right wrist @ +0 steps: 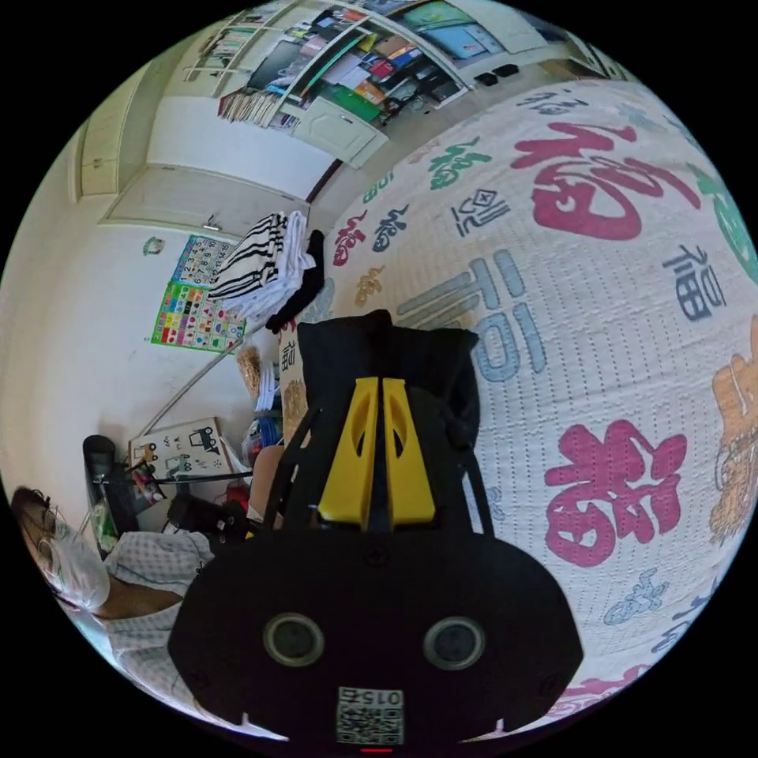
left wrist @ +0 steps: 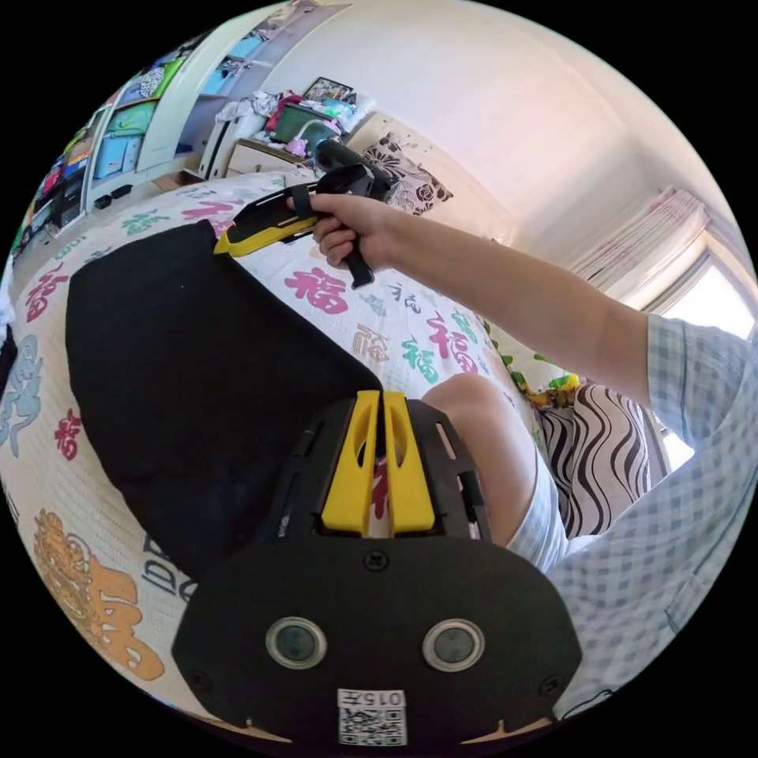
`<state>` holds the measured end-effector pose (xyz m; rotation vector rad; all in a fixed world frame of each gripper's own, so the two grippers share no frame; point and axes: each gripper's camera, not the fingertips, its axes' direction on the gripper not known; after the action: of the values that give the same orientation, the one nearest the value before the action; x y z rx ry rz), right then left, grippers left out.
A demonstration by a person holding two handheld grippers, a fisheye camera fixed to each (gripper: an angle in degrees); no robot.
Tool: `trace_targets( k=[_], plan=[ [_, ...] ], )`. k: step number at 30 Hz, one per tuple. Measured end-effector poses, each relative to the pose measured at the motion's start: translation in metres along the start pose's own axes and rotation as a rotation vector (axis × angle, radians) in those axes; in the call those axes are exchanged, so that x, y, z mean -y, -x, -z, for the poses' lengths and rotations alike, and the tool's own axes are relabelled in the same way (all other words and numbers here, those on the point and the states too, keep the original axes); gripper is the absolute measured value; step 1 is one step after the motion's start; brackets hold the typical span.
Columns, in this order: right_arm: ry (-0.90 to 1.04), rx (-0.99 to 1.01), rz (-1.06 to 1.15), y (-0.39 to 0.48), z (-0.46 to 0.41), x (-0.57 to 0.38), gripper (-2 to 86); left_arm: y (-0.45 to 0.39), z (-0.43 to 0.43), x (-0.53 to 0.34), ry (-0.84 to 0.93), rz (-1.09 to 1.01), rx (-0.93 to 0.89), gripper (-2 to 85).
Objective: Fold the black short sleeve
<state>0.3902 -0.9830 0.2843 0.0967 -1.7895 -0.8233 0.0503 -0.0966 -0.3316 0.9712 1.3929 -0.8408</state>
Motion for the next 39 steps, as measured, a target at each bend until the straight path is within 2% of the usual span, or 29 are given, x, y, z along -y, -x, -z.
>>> trace_targets(
  k=[5,10,13,16,19,22,25,27,29,32,37,39],
  plan=[
    [-0.077,0.095,-0.055,-0.064,0.029,-0.021,0.1,0.011,-0.055,0.028,0.067,-0.001,-0.023,-0.5],
    [-0.1,0.078,-0.025,-0.08,0.037,-0.028,1.8,0.029,-0.092,0.044,0.14,0.001,-0.001,1.2],
    [-0.152,0.091,-0.04,-0.087,0.044,-0.031,5.7,0.043,-0.112,0.051,0.212,0.024,-0.053,4.4],
    [-0.213,0.07,0.012,-0.082,0.061,-0.037,7.9,0.048,-0.093,0.059,0.195,-0.025,-0.098,6.9],
    [-0.239,-0.025,0.1,-0.069,0.075,-0.036,8.4,0.059,-0.042,0.073,0.079,-0.167,-0.186,10.6],
    [-0.161,-0.049,0.145,-0.064,0.071,-0.024,9.2,0.097,0.017,0.101,-0.013,-0.238,-0.077,11.5],
    [-0.077,-0.101,0.149,-0.064,0.057,-0.013,9.9,0.161,0.056,0.138,-0.076,-0.157,0.108,12.0],
    [-0.021,-0.139,0.133,-0.066,0.046,-0.008,9.4,0.199,0.057,0.162,-0.01,-0.111,0.157,12.2],
    [0.018,-0.159,0.113,-0.071,0.039,-0.007,6.0,0.237,0.036,0.186,0.14,-0.104,0.179,10.3],
    [-0.037,-0.175,0.109,-0.074,0.05,-0.014,1.7,0.257,0.012,0.197,0.284,-0.191,0.109,3.5],
    [-0.113,-0.214,0.155,-0.081,0.071,-0.025,0.3,0.275,0.029,0.203,0.267,-0.233,0.09,1.2],
    [-0.109,-0.247,0.149,-0.088,0.065,-0.026,0.5,0.285,0.025,0.203,0.295,-0.224,0.136,1.2]
  ],
)
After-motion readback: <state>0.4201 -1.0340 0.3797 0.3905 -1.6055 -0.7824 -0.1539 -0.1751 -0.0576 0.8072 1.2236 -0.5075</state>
